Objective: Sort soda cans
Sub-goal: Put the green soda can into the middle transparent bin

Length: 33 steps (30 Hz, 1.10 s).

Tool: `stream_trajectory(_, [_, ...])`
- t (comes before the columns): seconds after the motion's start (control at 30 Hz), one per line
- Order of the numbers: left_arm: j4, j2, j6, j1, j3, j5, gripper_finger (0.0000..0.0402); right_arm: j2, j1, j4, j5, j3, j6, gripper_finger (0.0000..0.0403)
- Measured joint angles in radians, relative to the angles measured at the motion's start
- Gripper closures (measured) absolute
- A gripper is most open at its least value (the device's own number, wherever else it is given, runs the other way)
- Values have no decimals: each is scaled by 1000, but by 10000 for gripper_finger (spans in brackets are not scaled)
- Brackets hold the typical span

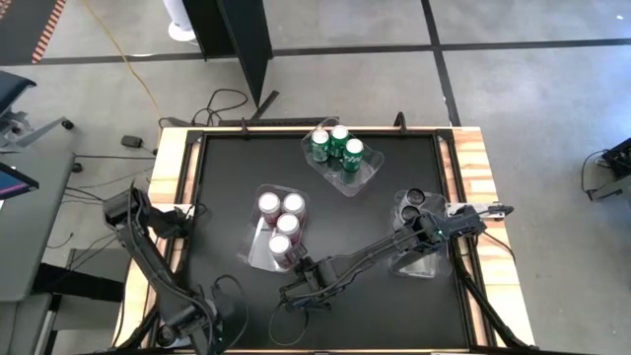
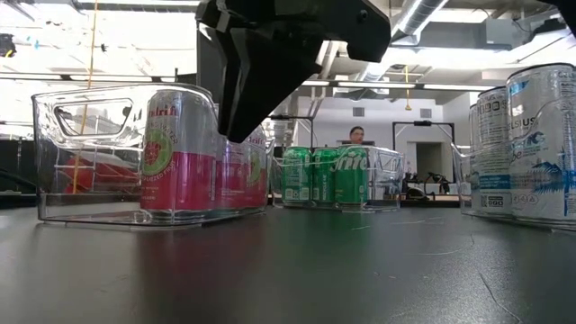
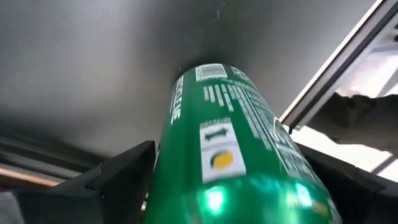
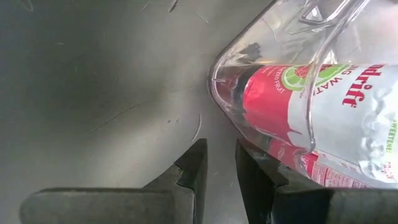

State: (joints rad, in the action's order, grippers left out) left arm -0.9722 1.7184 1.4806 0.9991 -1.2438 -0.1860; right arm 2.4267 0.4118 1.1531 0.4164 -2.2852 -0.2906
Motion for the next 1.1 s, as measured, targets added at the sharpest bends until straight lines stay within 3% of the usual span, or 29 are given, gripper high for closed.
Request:
stream_trajectory(0.17, [-1,33,-45,16,3,-2,57,0,5,5,0,0,2,300])
stream_trajectory(0.37, [0,44,-70,25,0,4,104,-1,14,15,1,0,-2,300])
stream_trajectory(0.7, [-16,32,-85,16,2,9,104,-45,30,66,31,-2,26,300])
stream_trajectory(1.1, [-211,-61,-101,-28,-101,62,104,-175,65,93,32,-2,32,300])
